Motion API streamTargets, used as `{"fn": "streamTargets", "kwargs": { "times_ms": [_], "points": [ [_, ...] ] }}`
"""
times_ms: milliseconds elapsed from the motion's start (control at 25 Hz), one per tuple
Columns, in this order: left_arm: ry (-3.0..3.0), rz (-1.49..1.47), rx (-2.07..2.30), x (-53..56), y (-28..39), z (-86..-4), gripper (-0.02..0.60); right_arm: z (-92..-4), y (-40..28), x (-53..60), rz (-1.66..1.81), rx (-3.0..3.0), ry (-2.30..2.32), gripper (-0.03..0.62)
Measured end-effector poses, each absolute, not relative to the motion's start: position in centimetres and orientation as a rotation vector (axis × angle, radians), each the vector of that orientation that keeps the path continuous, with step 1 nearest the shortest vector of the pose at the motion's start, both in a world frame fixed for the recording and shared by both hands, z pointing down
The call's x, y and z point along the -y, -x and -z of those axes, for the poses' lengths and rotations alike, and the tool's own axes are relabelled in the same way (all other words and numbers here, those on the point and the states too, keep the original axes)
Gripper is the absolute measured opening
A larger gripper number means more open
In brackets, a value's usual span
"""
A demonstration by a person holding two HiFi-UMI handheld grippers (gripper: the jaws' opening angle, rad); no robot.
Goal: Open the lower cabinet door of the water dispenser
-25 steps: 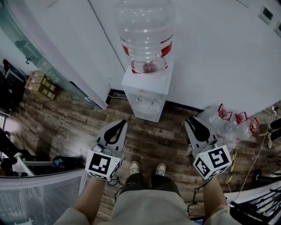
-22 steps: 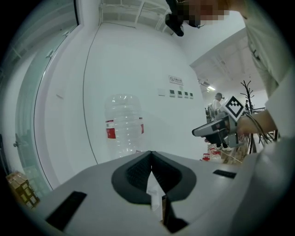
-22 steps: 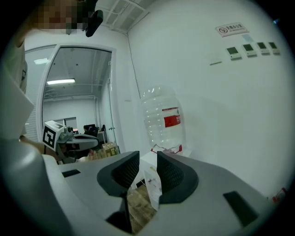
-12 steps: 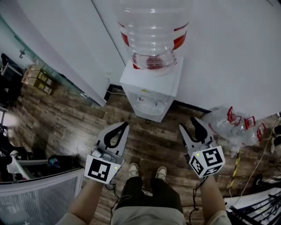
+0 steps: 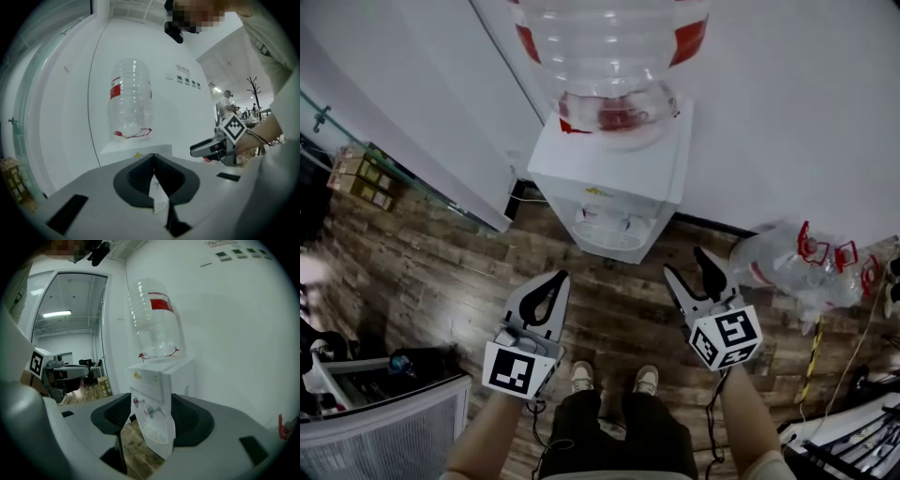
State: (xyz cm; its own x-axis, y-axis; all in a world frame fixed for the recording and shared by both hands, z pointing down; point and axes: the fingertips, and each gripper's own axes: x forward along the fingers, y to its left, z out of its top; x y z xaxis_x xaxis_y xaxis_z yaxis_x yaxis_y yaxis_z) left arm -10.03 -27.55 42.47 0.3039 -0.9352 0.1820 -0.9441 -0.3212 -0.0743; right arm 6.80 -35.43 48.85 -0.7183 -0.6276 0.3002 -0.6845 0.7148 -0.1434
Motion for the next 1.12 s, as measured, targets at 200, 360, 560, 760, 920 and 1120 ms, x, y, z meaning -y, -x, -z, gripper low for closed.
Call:
{"fn": "streamTargets", "kwargs": {
  "times_ms": [200,360,560,760,920,1120],
  "points": [
    [-2.498,-0.299,1.783,29.2,10.2,-48.1,0.006,-55.3,-5.7,36.2,-0.374,2.667,-1.032,0.284],
    [-2.499,-0.302,1.799,30.7,11.1,-52.6,0.006,-60.8,-4.4,37.4,-0.37,2.647,-1.044,0.291],
    [-2.482,-0.289,1.828,32.1,11.8,-58.7,0.006,-68.3,-3.7,38.9,-0.366,2.611,-1.033,0.297],
    [-2.477,-0.349,1.843,33.5,12.6,-65.7,0.006,-75.8,-3.1,41.0,-0.318,2.573,-0.998,0.314],
    [-2.471,-0.386,1.824,34.2,13.0,-70.9,0.006,-81.0,-2.8,41.7,-0.314,2.557,-0.973,0.314],
    [-2.446,-0.383,1.81,34.4,13.5,-75.6,0.006,-86.3,-2.1,42.6,-0.317,2.549,-0.947,0.322]
  ]
}}
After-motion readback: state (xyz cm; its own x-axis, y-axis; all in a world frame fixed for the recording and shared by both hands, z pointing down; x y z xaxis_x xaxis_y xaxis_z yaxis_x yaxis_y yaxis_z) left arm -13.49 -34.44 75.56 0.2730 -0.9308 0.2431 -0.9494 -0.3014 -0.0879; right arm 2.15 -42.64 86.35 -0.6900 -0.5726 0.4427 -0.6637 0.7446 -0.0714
